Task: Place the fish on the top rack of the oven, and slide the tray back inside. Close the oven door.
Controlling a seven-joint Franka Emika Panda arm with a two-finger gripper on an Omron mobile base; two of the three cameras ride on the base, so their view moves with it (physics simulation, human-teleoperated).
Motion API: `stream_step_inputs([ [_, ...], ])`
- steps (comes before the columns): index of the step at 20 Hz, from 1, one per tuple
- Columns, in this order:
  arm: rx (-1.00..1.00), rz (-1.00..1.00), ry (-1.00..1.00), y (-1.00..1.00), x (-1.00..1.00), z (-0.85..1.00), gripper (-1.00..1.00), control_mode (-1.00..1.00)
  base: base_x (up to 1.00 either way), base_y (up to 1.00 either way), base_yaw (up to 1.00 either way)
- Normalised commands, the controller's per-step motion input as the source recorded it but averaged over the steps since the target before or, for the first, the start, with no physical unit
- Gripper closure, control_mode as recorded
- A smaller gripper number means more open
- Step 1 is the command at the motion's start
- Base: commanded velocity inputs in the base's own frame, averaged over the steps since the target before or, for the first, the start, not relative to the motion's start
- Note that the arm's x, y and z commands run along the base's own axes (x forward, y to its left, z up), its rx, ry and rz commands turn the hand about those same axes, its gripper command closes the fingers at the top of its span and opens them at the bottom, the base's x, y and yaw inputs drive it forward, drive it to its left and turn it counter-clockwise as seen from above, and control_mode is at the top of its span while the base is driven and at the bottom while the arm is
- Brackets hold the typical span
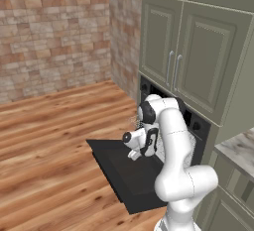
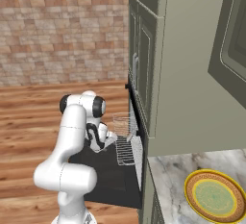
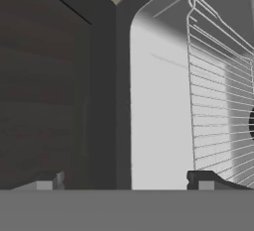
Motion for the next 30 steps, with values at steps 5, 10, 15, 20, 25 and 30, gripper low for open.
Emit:
stream_step_inputs([
  [5,0.00,0.01,0.00,-0.39,0.02,-0.03,-1.00,-1.00,0.00,0.00,0.00],
  [10,0.00,0.00,0.00,-0.51,0.00,0.00,-1.00,-1.00,0.00,0.00,0.00],
  [15,0.00,0.01,0.00,-0.59,0.00,0.00,-1.00,-1.00,0.00,0.00,0.00],
  [20,0.00,0.01,0.00,-0.63,0.01,0.00,-1.00,-1.00,0.00,0.00,0.00],
  [25,0.00,0.00,0.00,-0.58,0.01,0.00,-1.00,-1.00,0.00,0.00,0.00],
  [30,0.00,0.00,0.00,-0.52,0.01,0.01,-1.00,-1.00,0.00,0.00,0.00],
])
